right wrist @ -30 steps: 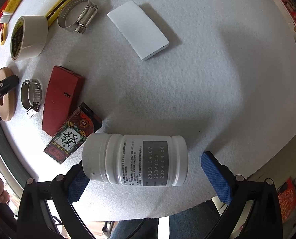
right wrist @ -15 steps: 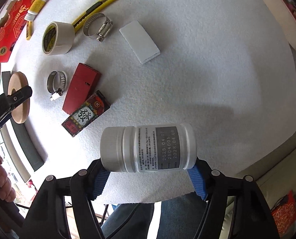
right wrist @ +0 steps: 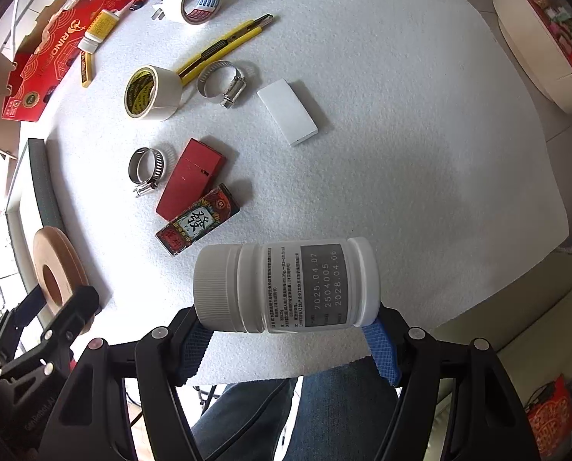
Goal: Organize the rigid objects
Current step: 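Carry the cork ring in left tool and pill bottle in right tool over the tray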
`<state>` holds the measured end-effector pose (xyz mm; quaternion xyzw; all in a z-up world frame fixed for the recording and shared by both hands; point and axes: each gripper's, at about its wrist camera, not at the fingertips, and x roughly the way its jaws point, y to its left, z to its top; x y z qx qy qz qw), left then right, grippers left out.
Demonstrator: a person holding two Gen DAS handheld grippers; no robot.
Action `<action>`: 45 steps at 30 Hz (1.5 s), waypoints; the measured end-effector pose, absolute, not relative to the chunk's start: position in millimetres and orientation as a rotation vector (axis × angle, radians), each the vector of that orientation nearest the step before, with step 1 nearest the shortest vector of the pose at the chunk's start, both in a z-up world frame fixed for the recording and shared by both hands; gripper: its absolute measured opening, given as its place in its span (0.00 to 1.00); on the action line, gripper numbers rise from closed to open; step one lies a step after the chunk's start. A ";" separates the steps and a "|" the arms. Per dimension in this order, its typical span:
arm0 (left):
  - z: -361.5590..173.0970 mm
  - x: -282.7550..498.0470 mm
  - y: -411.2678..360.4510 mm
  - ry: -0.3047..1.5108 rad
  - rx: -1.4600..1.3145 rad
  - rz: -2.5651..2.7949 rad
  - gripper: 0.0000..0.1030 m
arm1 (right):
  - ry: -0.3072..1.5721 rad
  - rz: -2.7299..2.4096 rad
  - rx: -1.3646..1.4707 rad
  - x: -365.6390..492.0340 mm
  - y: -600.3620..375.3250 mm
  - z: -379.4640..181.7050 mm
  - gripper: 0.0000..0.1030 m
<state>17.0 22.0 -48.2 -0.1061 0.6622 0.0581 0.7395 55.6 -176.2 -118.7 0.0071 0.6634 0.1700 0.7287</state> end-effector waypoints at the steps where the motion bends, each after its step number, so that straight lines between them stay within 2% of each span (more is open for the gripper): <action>1: -33.9 4.9 18.3 1.448 -0.225 0.125 0.86 | 1.459 0.376 0.017 51.8 -182.1 -112.7 0.70; 17: 10.2 -21.1 33.3 1.306 -0.295 0.205 0.86 | 1.352 0.415 -0.048 28.0 -213.4 -57.0 0.70; 30: 36.7 -60.7 20.4 1.230 -0.396 0.416 0.86 | 1.284 0.453 -0.073 27.3 -257.2 -45.1 0.70; 35: 46.3 -91.5 34.8 1.210 -0.430 0.508 0.86 | 1.302 0.533 -0.107 14.6 -235.3 -48.6 0.70; 45: 58.1 -130.6 96.5 1.142 -0.458 0.607 0.86 | 1.194 0.637 -0.148 -15.1 -156.1 -20.5 0.70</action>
